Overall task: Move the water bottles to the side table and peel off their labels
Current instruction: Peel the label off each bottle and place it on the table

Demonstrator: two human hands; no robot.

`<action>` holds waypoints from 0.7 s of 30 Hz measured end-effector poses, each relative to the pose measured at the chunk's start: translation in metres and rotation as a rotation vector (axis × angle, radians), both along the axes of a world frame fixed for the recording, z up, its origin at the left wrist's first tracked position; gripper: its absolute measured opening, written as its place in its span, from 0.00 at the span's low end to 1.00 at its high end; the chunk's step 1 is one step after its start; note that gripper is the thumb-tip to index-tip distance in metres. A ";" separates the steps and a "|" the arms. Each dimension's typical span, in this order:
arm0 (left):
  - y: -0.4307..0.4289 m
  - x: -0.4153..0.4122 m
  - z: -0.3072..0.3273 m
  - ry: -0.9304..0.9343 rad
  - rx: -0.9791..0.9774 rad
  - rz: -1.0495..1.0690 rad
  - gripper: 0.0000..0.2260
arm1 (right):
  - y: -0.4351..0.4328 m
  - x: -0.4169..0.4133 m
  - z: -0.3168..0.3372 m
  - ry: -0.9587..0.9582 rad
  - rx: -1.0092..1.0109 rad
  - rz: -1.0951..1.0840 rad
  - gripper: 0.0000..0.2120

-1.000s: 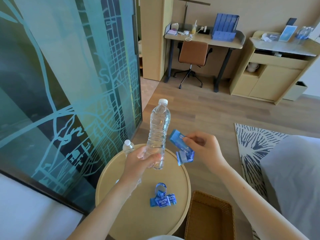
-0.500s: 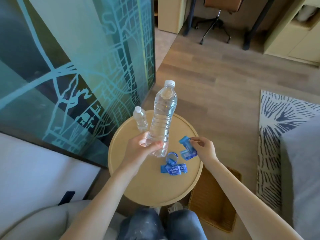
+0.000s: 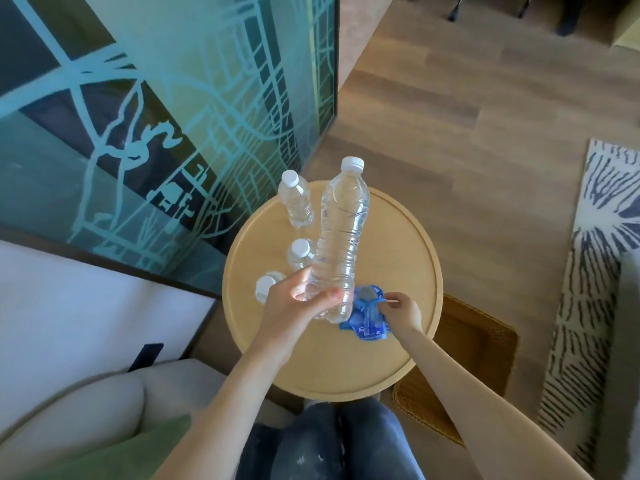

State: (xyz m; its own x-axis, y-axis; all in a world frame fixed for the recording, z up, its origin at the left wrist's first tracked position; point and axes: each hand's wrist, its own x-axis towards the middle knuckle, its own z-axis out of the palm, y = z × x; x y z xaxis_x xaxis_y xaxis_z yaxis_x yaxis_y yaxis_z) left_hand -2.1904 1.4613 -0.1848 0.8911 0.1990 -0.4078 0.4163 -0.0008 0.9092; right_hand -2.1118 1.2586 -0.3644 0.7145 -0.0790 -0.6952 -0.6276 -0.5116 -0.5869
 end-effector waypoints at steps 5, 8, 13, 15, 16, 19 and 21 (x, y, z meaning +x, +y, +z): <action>-0.003 -0.004 0.002 0.011 -0.005 0.013 0.10 | -0.006 0.001 0.011 -0.106 -0.091 0.167 0.16; -0.005 -0.006 0.011 0.005 -0.021 0.015 0.11 | -0.011 0.009 0.030 -0.156 -0.243 0.311 0.21; -0.008 -0.007 0.030 -0.016 -0.043 0.005 0.12 | -0.016 0.024 0.069 -0.187 -0.202 0.385 0.19; -0.009 -0.008 0.038 -0.024 -0.042 -0.009 0.12 | -0.019 0.028 0.087 -0.189 -0.124 0.320 0.18; -0.009 -0.008 0.042 -0.029 -0.039 -0.015 0.12 | -0.021 0.030 0.097 -0.208 -0.103 0.297 0.17; -0.010 -0.009 0.054 -0.051 -0.020 -0.024 0.13 | -0.027 0.035 0.129 -0.290 -0.020 0.227 0.15; -0.010 -0.010 0.063 -0.063 -0.013 -0.038 0.13 | -0.028 0.039 0.152 -0.345 0.040 0.180 0.13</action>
